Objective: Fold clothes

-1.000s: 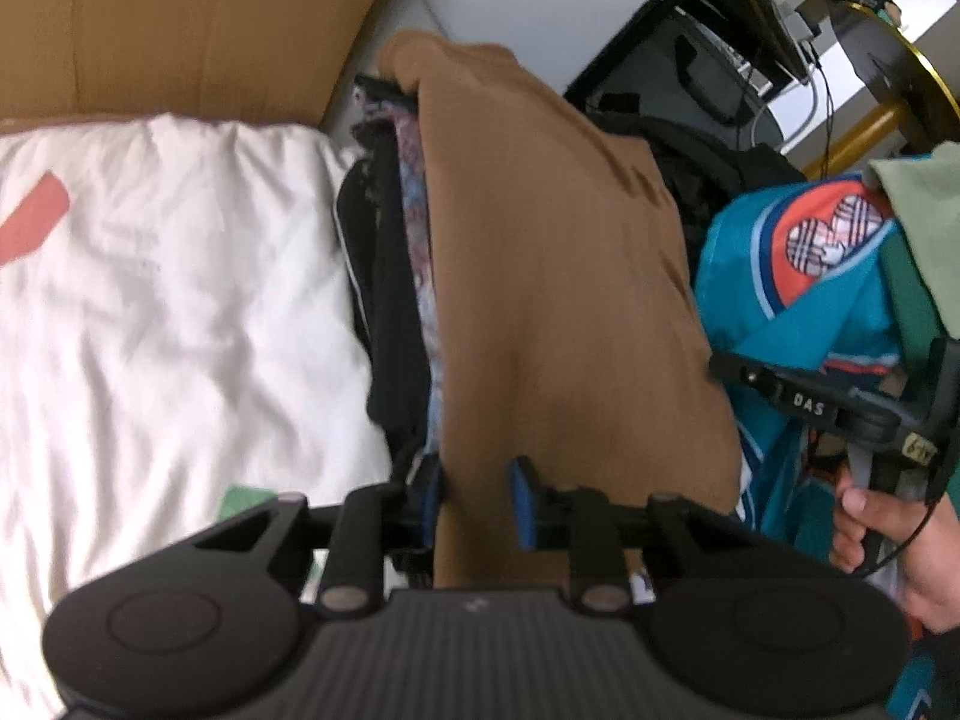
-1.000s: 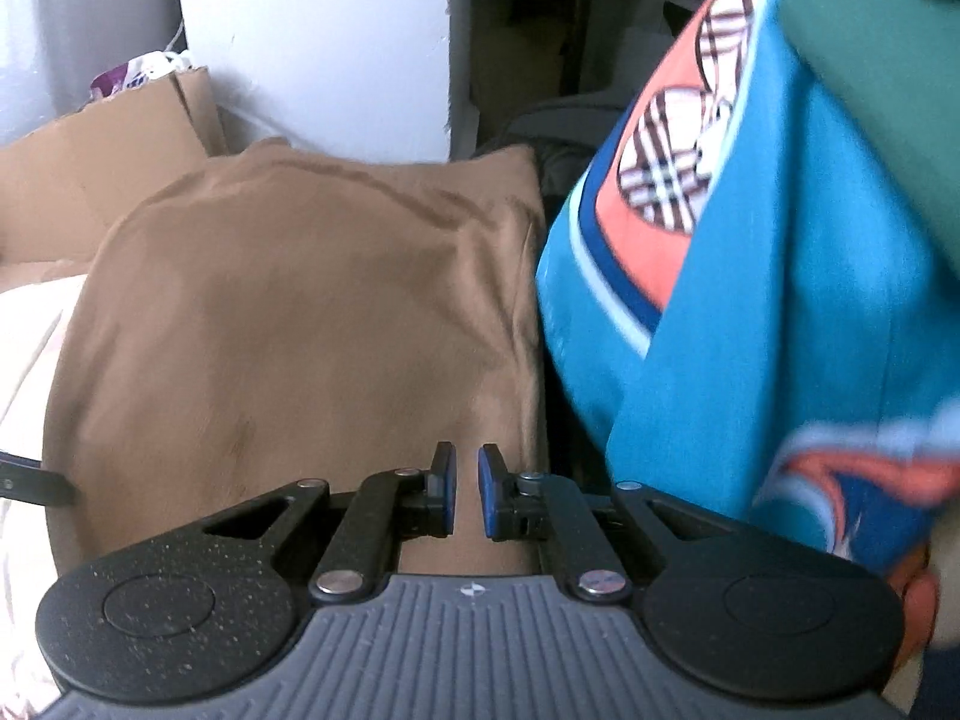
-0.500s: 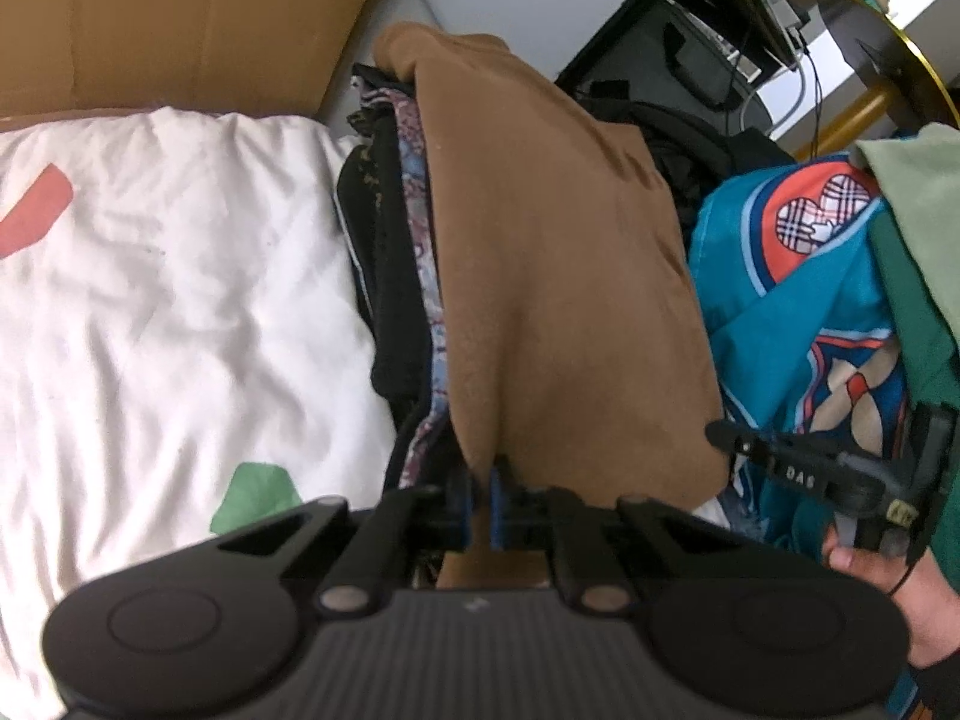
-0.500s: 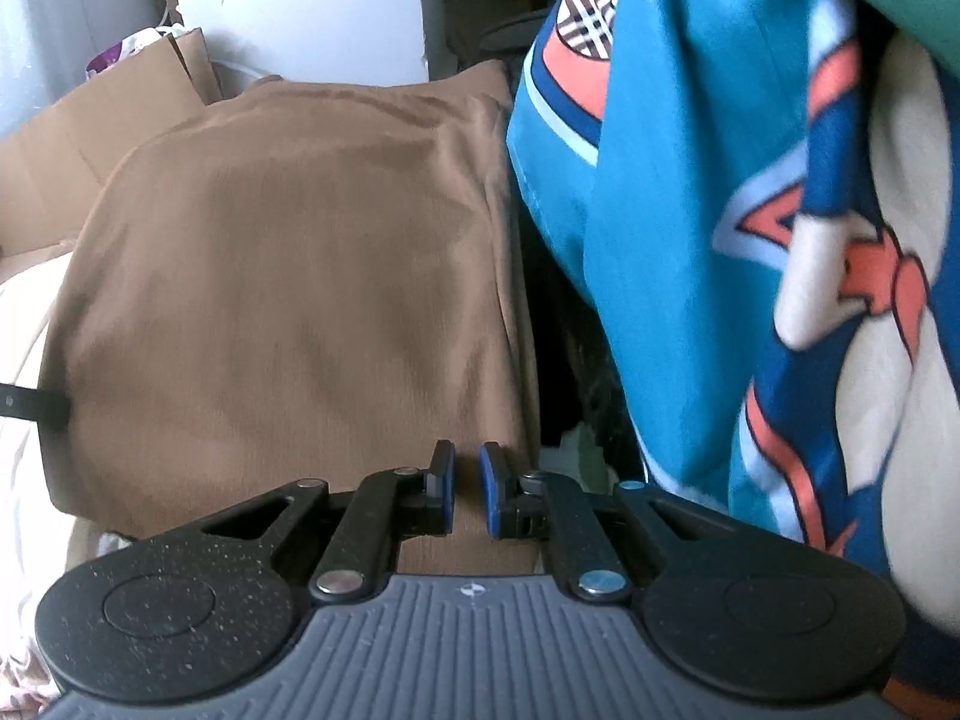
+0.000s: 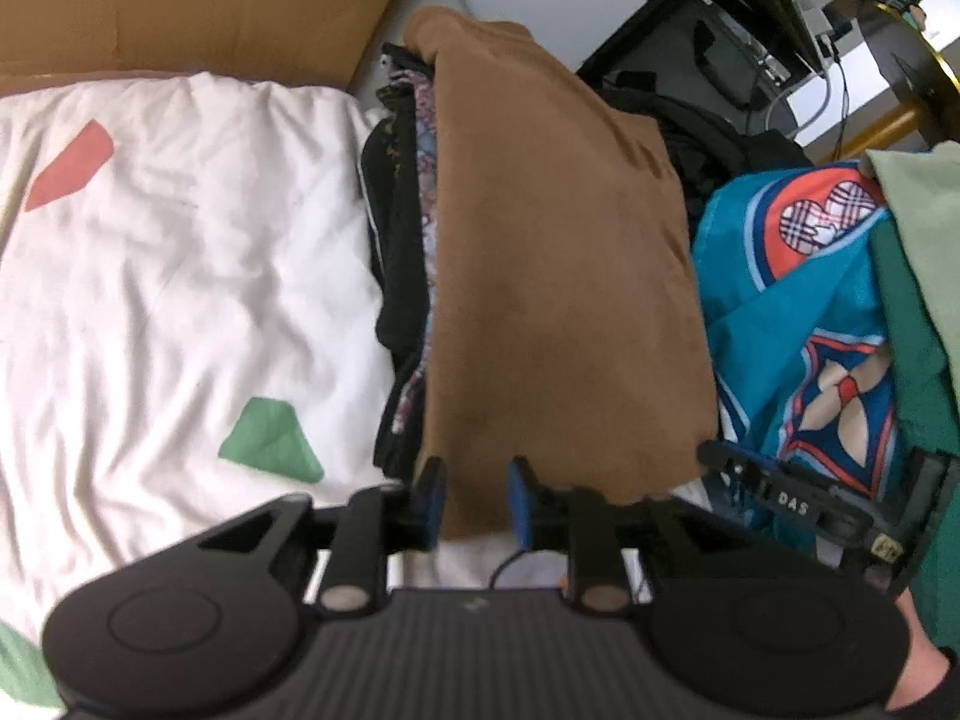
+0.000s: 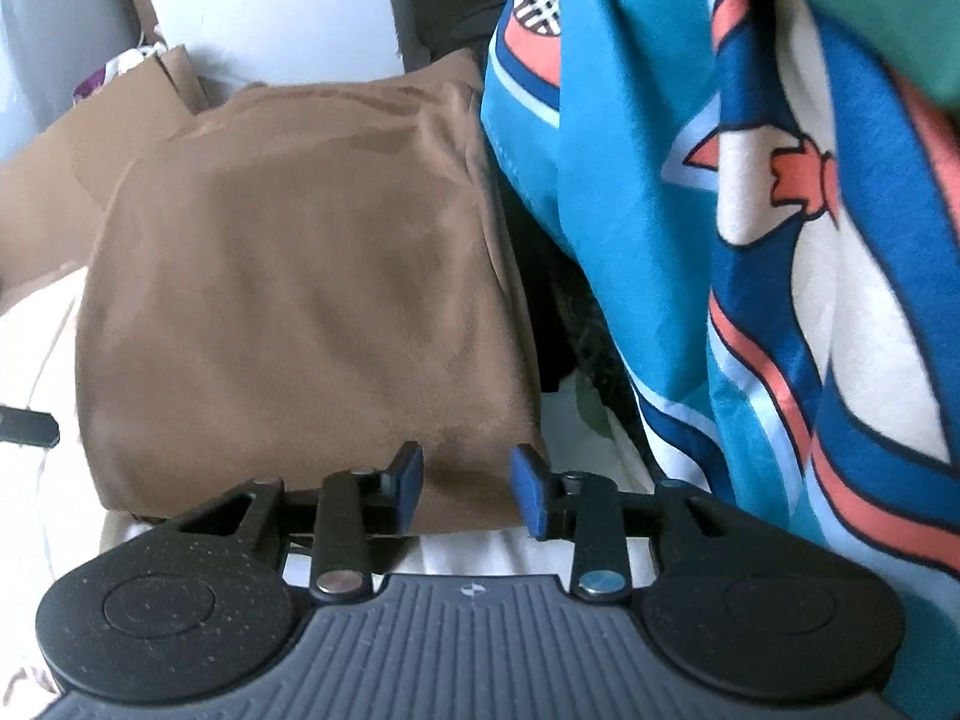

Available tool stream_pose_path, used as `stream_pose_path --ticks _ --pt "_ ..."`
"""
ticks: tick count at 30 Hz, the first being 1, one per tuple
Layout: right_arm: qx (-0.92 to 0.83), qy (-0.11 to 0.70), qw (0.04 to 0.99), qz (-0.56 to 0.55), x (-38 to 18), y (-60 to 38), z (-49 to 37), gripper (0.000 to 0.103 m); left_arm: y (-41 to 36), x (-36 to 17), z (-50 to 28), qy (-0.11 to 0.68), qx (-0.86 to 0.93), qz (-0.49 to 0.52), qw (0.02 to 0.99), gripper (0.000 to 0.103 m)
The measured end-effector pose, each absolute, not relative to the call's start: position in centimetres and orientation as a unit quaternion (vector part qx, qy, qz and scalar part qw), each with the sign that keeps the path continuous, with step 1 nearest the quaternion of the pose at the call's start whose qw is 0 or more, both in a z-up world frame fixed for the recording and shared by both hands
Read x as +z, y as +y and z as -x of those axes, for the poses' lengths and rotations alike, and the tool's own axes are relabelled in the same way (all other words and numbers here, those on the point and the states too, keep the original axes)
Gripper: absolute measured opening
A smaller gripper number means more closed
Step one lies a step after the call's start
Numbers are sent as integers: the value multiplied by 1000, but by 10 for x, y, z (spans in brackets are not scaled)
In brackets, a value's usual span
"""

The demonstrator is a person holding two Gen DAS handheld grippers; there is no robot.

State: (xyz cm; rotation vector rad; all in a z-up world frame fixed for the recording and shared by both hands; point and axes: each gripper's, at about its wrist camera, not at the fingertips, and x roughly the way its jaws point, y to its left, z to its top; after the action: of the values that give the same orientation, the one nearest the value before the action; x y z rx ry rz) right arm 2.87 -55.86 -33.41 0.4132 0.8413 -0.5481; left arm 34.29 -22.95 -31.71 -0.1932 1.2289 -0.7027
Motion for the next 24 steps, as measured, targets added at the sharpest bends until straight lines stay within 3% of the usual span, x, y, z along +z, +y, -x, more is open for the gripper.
stream_pose_path --ticks 2,4,6,8,21,24 --pt "-266 395 854 -209 -326 -558 -28 45 -228 -307 -340 565 -316 82 758 56" --pt "-271 389 852 -222 -317 -558 -28 48 -226 -296 -338 564 -311 74 762 66" --pt "-273 382 854 -225 -307 -557 -28 69 -226 -286 -335 566 -307 66 762 73" --pt "-274 374 857 -226 -296 -555 -29 82 -227 -276 -331 568 -299 57 765 84" --pt "-278 389 831 -284 -242 -543 -25 102 -212 -216 -313 561 -247 33 790 91" --pt "-278 390 827 -294 -228 -537 -23 102 -206 -196 -308 555 -229 28 799 93"
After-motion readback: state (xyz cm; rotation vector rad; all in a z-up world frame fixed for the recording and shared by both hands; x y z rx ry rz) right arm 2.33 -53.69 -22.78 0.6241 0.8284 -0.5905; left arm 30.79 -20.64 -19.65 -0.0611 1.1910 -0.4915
